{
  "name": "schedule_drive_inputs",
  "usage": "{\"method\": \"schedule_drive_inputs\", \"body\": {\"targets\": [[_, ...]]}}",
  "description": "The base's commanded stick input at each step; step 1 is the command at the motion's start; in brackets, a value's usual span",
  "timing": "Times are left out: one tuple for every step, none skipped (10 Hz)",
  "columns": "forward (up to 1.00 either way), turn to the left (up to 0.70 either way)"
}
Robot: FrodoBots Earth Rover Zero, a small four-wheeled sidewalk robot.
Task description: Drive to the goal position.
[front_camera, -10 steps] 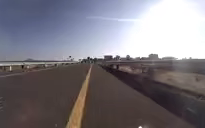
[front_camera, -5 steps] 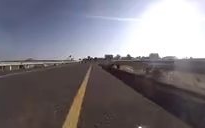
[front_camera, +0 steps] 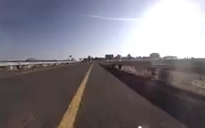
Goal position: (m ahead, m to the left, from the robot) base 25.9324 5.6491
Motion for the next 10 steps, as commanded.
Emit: {"method": "schedule_drive_inputs", "body": {"targets": [[0.7,0.0],[0.7,0.0],[0.7,0.0],[0.7,0.0],[0.7,0.0],[0.7,0.0],[0.7,0.0],[0.7,0.0],[0.7,0.0],[0.7,0.0]]}}
